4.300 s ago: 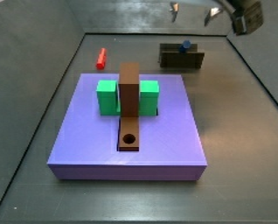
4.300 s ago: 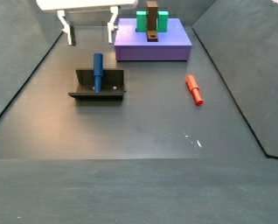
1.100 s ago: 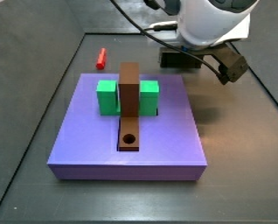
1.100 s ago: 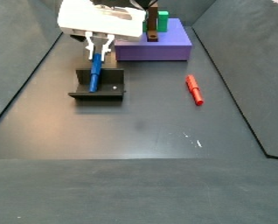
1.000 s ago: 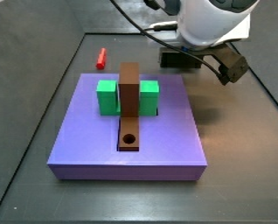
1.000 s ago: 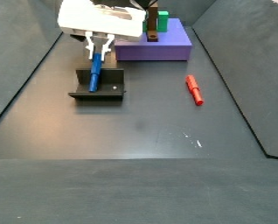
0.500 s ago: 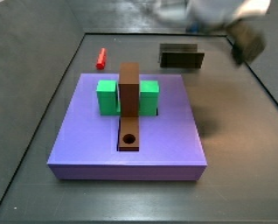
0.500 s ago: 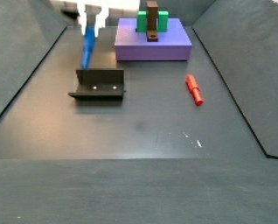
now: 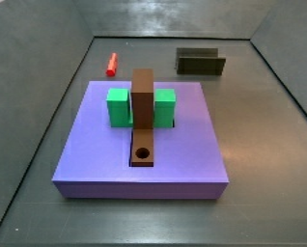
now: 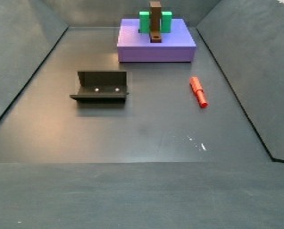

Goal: Pick up the blue object. Move up. Place the blue object on the fixture. Regrasp the blue object. Move to above the board. Insert the blue object.
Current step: Move to above the board.

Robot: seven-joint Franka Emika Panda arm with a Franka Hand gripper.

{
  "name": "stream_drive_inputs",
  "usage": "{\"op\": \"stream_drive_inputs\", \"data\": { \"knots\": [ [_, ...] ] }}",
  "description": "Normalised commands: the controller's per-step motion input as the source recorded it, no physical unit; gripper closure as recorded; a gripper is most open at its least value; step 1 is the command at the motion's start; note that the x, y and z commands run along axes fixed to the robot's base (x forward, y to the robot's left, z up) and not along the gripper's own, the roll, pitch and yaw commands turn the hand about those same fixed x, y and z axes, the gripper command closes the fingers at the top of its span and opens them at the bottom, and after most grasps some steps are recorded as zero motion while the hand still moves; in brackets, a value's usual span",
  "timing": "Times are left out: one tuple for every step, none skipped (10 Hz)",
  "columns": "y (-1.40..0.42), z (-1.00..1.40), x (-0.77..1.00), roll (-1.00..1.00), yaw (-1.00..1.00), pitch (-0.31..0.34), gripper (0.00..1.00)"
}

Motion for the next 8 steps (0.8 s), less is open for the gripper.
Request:
{"op": "stream_drive_inputs", "data": {
  "knots": [
    [0.0,0.19,0.02,0.01,0.03,0.092,1.0],
    [-1.4,0.25,-1.0,-1.0,-0.11,0.208,1.0],
    [-1.4,0.28,-1.01,-1.0,-0.1,0.202,1.0],
    [-1.4,0.3,-1.09,-1.0,-0.09,0.19,1.0],
    [-1.4,0.27,-1.1,-1.0,-0.07,0.198,1.0],
    [-1.4,0.28,-1.09,-1.0,-0.06,0.206,1.0],
    [-0.94,0.18,-0.74,-1.0,-0.04,0.209,1.0],
    [-0.42,0.08,-0.35,-1.0,-0.03,0.209,1.0]
  ]
}}
